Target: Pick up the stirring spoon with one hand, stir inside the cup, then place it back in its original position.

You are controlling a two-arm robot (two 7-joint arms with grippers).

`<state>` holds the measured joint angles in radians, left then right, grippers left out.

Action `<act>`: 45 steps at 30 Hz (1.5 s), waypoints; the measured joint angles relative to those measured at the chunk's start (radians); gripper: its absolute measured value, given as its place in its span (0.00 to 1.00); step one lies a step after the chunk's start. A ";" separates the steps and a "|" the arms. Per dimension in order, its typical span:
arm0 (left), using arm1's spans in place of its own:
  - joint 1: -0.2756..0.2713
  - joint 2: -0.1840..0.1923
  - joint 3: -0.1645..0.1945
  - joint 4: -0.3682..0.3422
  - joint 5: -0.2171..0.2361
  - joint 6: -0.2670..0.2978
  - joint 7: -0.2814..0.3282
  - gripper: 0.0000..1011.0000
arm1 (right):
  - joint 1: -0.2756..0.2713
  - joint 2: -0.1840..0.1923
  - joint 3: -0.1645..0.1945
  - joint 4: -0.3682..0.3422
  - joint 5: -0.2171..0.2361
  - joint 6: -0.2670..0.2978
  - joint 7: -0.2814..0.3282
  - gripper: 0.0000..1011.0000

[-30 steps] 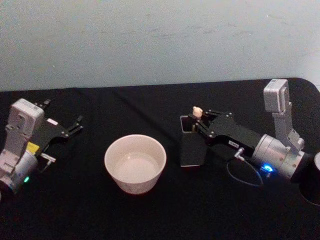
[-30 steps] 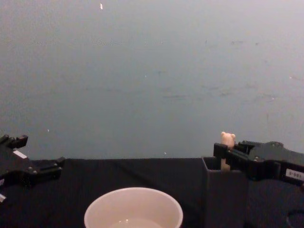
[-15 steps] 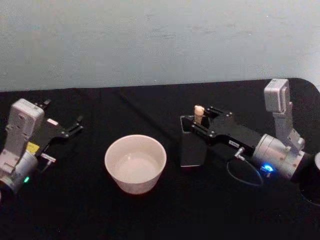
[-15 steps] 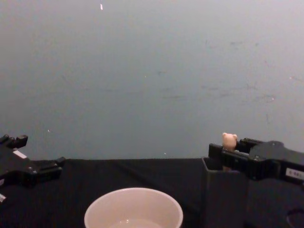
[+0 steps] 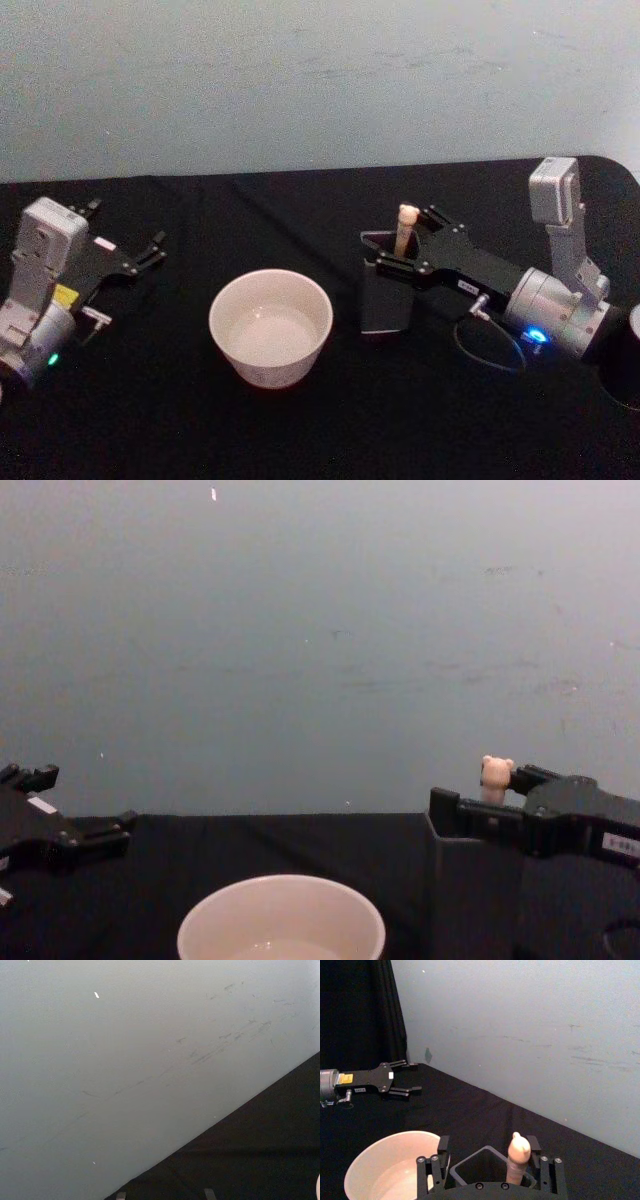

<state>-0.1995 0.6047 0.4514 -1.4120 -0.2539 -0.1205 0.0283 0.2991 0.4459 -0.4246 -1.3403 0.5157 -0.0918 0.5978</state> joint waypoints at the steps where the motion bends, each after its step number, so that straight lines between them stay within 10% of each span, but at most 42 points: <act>1: 0.000 0.000 0.000 0.000 0.000 0.000 0.000 0.99 | 0.000 0.000 0.000 0.000 0.000 0.000 0.000 0.96; 17: 0.000 0.000 0.000 0.000 0.000 0.000 0.000 0.99 | 0.005 -0.007 0.020 -0.028 -0.008 -0.041 -0.016 0.99; 28: 0.000 0.000 0.000 0.000 0.000 0.000 0.000 0.99 | -0.001 -0.024 0.103 -0.100 -0.038 -0.095 -0.122 0.99; 35: 0.000 0.000 0.000 0.000 0.000 0.000 0.000 0.99 | -0.023 -0.062 0.159 -0.084 -0.149 -0.027 -0.353 0.99; 45: 0.000 0.000 0.000 0.000 0.000 0.000 0.000 0.99 | -0.023 -0.091 0.139 0.028 -0.213 0.065 -0.389 0.99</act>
<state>-0.1995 0.6047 0.4513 -1.4120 -0.2539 -0.1206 0.0282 0.2762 0.3551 -0.2858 -1.3121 0.3031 -0.0264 0.2084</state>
